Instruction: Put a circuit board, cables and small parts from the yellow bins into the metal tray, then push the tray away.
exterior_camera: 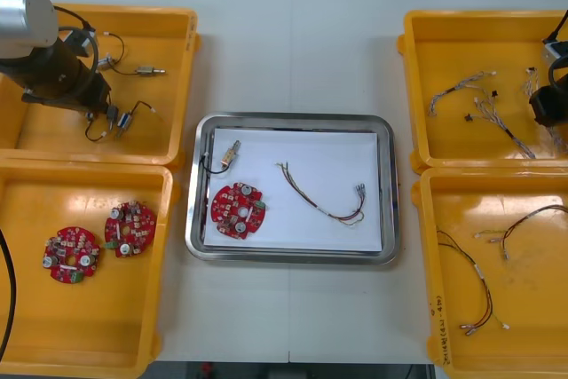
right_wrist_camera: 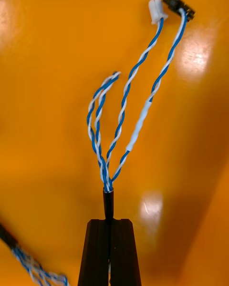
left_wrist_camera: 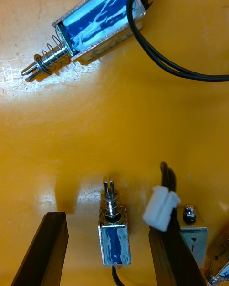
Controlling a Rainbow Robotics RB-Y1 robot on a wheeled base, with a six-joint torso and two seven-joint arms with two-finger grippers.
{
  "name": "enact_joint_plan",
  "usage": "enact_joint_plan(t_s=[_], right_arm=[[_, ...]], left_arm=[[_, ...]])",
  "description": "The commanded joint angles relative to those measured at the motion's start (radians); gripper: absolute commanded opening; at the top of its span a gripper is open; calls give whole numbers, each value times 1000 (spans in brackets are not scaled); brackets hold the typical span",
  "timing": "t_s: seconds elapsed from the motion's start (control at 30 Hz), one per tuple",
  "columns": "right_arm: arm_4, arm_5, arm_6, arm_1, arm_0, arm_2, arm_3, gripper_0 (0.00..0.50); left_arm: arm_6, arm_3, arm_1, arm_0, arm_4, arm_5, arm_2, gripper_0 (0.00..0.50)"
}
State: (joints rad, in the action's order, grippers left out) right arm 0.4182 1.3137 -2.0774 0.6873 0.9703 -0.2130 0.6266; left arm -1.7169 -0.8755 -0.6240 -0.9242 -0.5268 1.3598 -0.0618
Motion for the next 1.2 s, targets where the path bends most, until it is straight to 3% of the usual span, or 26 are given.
enact_joint_plan(t_s=[0.03,0.47,0.57,0.6,0.63,0.67,0.93,1.2], right_arm=[[-36,114,46,23,-19,-37,131,0],[-56,552,56,41,-19,-43,501,0],[-59,606,57,41,-18,-42,565,0],[-59,606,57,40,-19,-43,596,0],[-59,606,57,41,-18,-43,605,0],[-59,606,54,41,-19,-43,636,0],[-44,606,42,41,-19,-35,797,0],[83,606,46,46,-19,32,898,0]], left_arm=[[-29,-10,7,13,14,-13,-13,500],[-32,-10,-3,54,8,-51,-13,500],[-29,-10,-3,54,8,-51,-13,500],[-29,-10,-2,54,8,-51,-13,177],[-29,-10,-2,54,8,-51,-13,61],[-27,-10,-3,54,8,-50,-13,0],[-32,-17,-11,54,-4,-37,11,0],[-27,-142,-39,54,-4,108,63,0]])
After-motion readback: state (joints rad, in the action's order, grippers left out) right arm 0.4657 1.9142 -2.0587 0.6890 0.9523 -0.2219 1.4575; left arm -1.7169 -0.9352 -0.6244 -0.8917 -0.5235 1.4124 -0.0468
